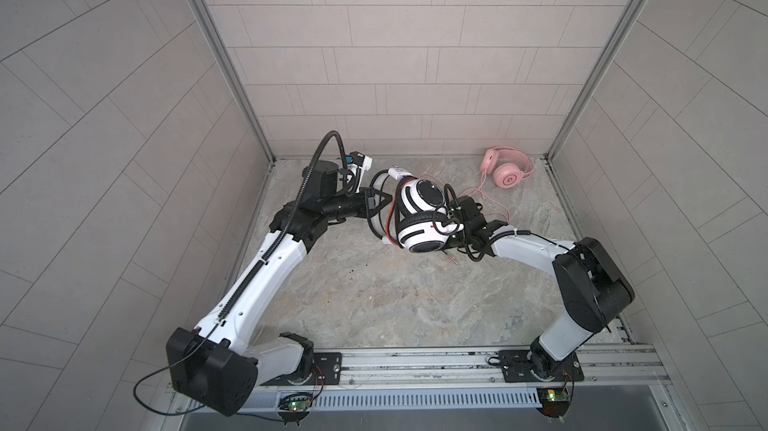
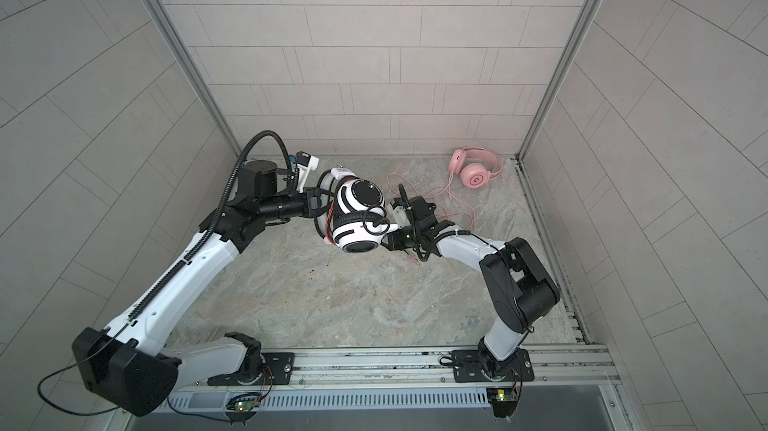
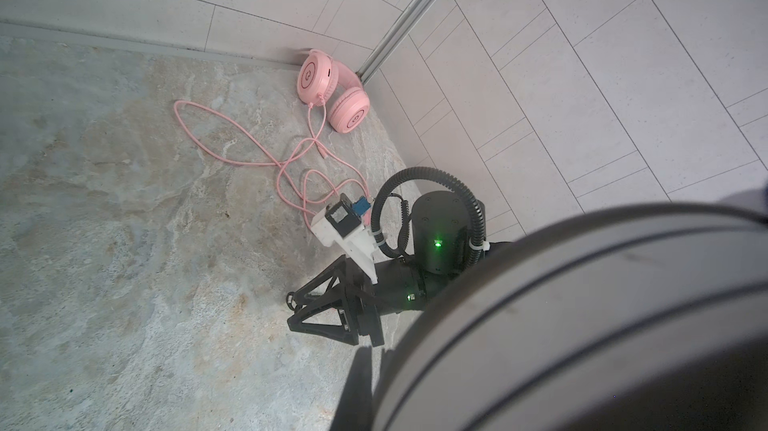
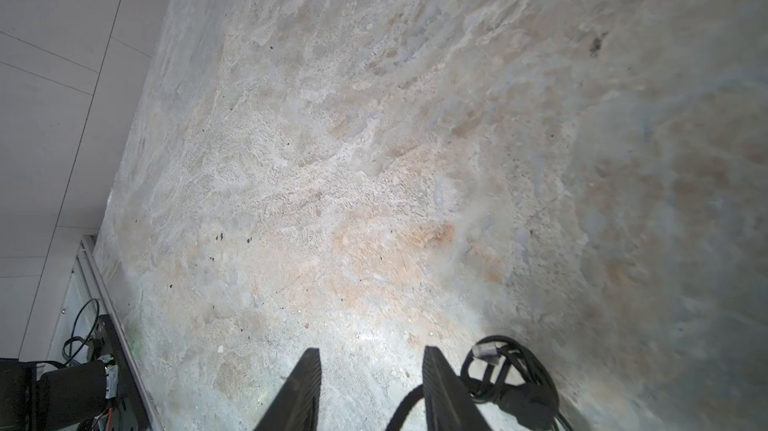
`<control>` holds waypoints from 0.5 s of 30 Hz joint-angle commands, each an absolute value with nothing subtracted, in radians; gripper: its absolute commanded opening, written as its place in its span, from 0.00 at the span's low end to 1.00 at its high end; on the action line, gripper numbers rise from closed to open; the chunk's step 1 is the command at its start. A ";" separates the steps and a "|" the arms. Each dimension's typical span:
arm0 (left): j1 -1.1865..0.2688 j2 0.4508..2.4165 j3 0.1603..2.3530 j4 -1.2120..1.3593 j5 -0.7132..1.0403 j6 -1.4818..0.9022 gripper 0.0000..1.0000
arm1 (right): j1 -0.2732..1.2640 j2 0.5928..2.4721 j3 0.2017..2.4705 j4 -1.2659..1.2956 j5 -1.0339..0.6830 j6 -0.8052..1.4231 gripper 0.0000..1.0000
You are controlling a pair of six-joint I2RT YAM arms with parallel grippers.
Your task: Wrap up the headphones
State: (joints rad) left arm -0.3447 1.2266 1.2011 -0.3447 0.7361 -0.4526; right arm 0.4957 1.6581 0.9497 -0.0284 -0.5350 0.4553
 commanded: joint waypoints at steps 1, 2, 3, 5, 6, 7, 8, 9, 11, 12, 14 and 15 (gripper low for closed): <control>-0.340 1.214 1.290 -0.347 0.762 -0.483 0.00 | 0.513 1.676 0.951 0.019 -0.550 0.468 0.46; -0.340 1.218 1.303 -0.368 0.749 -0.484 0.00 | 0.515 1.680 0.951 0.013 -0.548 0.463 0.47; -0.341 1.222 1.321 -0.393 0.728 -0.486 0.00 | 0.518 1.686 0.952 0.008 -0.548 0.461 0.49; -0.338 1.227 1.349 -0.433 0.687 -0.500 0.00 | 0.521 1.687 0.944 0.012 -0.548 0.455 0.53; -0.336 1.234 1.364 -0.445 0.680 -0.511 0.00 | 0.521 1.684 0.937 0.013 -0.547 0.452 0.56; -0.332 1.239 1.377 -0.451 0.682 -0.525 0.00 | 0.522 1.681 0.933 0.013 -0.544 0.446 0.58; -0.330 1.245 1.389 -0.455 0.684 -0.535 0.00 | 0.522 1.682 0.933 0.009 -0.544 0.441 0.60; -0.328 1.251 1.404 -0.463 0.687 -0.544 0.00 | 0.522 1.682 0.937 -0.004 -0.544 0.430 0.61; -0.326 1.261 1.433 -0.483 0.688 -0.546 0.00 | 0.521 1.670 0.947 -0.048 -0.536 0.392 0.62; -0.324 1.266 1.445 -0.494 0.684 -0.547 0.00 | 0.521 1.662 0.949 -0.072 -0.524 0.375 0.63; -0.322 1.273 1.455 -0.503 0.682 -0.553 0.00 | 0.522 1.649 0.941 -0.085 -0.503 0.357 0.63; -0.321 1.278 1.457 -0.503 0.683 -0.558 0.00 | 0.519 1.644 0.933 -0.085 -0.495 0.352 0.63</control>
